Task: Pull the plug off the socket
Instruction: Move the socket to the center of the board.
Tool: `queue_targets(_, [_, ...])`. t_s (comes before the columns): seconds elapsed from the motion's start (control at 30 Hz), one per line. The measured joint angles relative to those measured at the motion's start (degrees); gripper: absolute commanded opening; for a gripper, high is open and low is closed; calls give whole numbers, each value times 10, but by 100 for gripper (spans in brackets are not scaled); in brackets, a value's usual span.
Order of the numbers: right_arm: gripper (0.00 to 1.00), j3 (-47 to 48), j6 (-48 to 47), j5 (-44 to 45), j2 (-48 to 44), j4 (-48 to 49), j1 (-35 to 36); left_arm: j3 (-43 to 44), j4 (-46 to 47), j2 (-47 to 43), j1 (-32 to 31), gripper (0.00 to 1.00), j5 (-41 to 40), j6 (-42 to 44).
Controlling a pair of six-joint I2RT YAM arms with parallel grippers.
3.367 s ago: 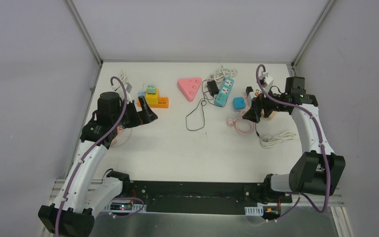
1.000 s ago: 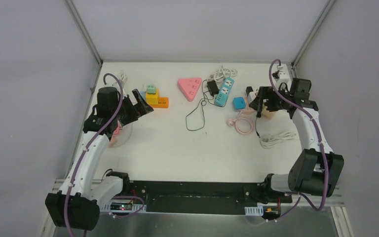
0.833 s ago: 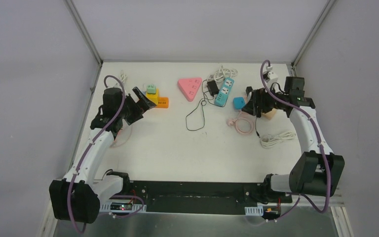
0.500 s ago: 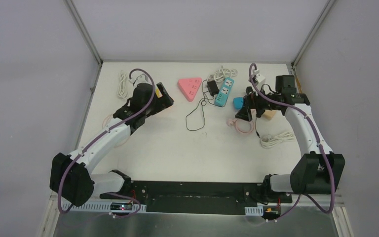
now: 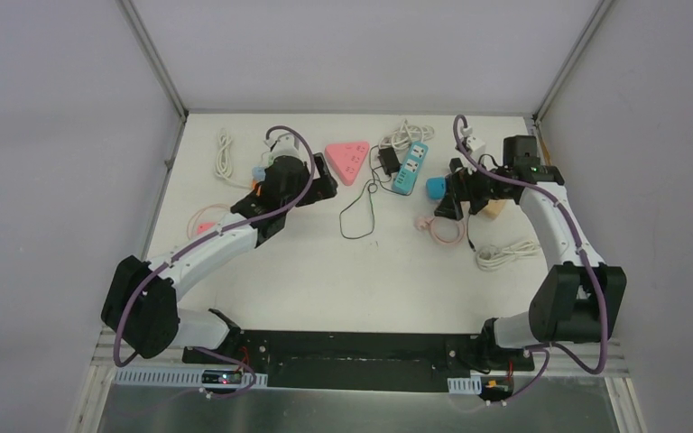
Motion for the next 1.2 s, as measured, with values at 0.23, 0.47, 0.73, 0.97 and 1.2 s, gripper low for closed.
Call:
queue_targets(0.23, [100,13,5,-3,16,-1,-36,-3,77,49,0,99,31,6])
queue_targets(0.47, [100,16,17,-11,16,1,-98,-3,94,76,0,99,58,2])
queue_targets(0.73, [100,23,41,10,16,19,-121,-3,101,76,0,99,82,-5])
queue_targets(0.97, [100,6,128,96,16,110,-160,-3,89,76,0,99,75,-5])
queue_targets(1.2, [100,-12,200,118,16,151,-172,-3,79,76,0,99,45,-4])
